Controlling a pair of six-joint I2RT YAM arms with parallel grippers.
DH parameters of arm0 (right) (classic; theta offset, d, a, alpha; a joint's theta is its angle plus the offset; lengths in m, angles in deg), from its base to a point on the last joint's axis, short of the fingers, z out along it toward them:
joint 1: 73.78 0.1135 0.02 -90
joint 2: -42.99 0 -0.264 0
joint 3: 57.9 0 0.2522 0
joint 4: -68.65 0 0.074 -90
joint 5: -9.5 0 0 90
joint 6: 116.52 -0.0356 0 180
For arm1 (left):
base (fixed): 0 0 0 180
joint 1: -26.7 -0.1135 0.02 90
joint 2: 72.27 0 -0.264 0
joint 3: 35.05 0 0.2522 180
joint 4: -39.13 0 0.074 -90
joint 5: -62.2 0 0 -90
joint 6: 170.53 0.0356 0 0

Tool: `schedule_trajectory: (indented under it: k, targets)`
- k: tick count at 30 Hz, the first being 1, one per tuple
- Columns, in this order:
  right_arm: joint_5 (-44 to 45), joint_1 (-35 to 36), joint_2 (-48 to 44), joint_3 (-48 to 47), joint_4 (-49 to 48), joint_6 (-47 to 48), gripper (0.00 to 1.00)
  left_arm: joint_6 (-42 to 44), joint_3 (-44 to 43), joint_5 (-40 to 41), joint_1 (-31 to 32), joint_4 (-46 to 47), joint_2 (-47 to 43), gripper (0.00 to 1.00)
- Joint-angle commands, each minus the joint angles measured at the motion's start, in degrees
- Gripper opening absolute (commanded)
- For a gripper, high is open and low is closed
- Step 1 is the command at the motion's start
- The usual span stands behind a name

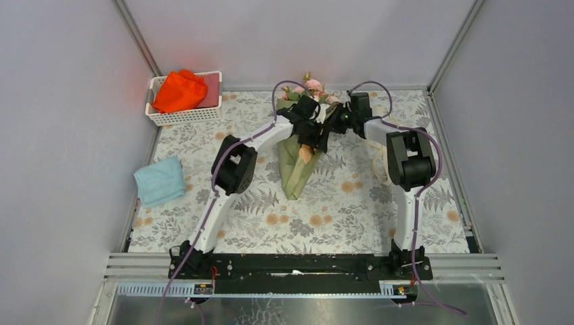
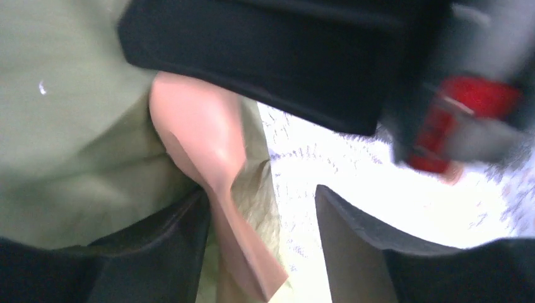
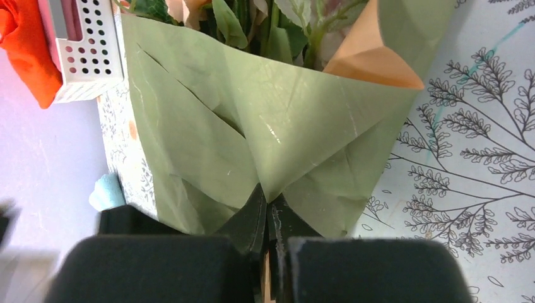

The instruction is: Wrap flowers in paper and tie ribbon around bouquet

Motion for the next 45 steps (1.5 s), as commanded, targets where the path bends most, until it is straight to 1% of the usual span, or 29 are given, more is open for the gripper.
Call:
schedule_trajectory:
  k: [1, 3, 6, 8, 9, 11, 12, 14, 17, 19, 21, 24, 28, 30, 33, 35, 37, 41, 43, 45]
  targets:
    - [-4.7, -1.5, 0.6, -1.2, -3.2, 1.9, 0.0, 9.9, -2.0, 3.8, 3.1, -5.5, -9.3, 0.75]
    - [-5.4, -1.7, 1.6, -2.4, -2.8, 3.3, 0.0, 16.6, -1.7, 6.2, 6.3, -8.8, -13.1, 0.84]
    - [-6.2, -1.9, 2.5, -2.7, -3.7, 3.9, 0.0, 25.7, 1.3, 13.2, 11.5, -13.4, -19.2, 0.95]
    - [-6.7, -2.0, 2.7, -2.7, -4.8, 3.8, 0.0, 29.1, 5.1, 16.0, 14.3, -15.3, -23.5, 0.98]
    - [-6.9, -2.0, 2.9, -2.8, -5.0, 3.9, 0.0, 29.8, 6.8, 17.5, 14.7, -16.0, -25.3, 0.99]
    - [-7.0, -2.1, 3.2, -3.0, -5.1, 4.0, 0.0, 29.0, 9.2, 20.8, 14.7, -18.3, -27.9, 0.99]
    - [-7.0, -2.2, 3.4, -3.1, -5.2, 4.1, 0.0, 28.3, 10.6, 24.6, 14.7, -19.0, -28.7, 0.99]
    - [-6.9, -2.5, 3.7, -3.3, -5.4, 3.8, 0.0, 27.2, 15.6, 28.7, 14.8, -18.6, -30.4, 0.99]
    - [-7.2, -2.5, 4.1, -3.5, -5.7, 3.6, 0.0, 25.6, 24.0, 30.4, 14.8, -16.7, -31.9, 0.99]
    - [-6.9, -2.5, 4.0, -3.7, -5.2, 4.1, 0.0, 24.2, 27.4, 31.2, 14.8, -14.6, -32.8, 0.99]
    - [-6.1, -2.5, 3.9, -4.0, -4.4, 4.8, 0.0, 23.2, 30.4, 31.2, 14.8, -12.3, -33.8, 0.99]
    - [-5.6, -2.5, 3.7, -4.6, -3.2, 6.0, 0.0, 22.5, 33.7, 33.6, 14.8, -8.7, -34.3, 0.99]
    - [-5.0, -2.5, 3.3, -4.6, -2.8, 6.5, 0.0, 21.4, 38.2, 34.7, 14.9, -1.9, -35.0, 0.99]
    - [-4.8, -2.5, 3.2, -4.5, -2.8, 6.4, 0.0, 21.7, 40.5, 36.0, 16.2, 2.1, -35.7, 0.97]
    - [-4.7, -2.5, 3.3, -4.3, -3.2, 6.2, 0.0, 25.4, 44.8, 43.3, 20.2, 10.2, -36.7, 0.92]
    - [-4.8, -2.5, 3.3, -4.3, -3.4, 6.1, 0.0, 28.3, 47.2, 48.1, 23.1, 14.6, -37.0, 0.85]
    - [-4.7, -2.5, 3.2, -4.2, -3.4, 6.3, 0.0, 30.9, 49.3, 50.1, 24.8, 17.6, -36.7, 0.71]
    - [-5.1, -2.5, 2.9, -4.4, -3.4, 6.9, 0.02, 34.0, 52.8, 47.8, 26.6, 19.4, -35.7, 0.37]
    - [-5.4, -2.6, 2.8, -5.0, -3.0, 7.3, 0.07, 35.7, 54.4, 45.7, 27.0, 19.5, -35.3, 0.26]
    - [-5.5, -2.7, 2.3, -5.4, -2.2, 8.0, 0.16, 37.5, 55.9, 43.9, 27.3, 20.0, -35.1, 0.18]
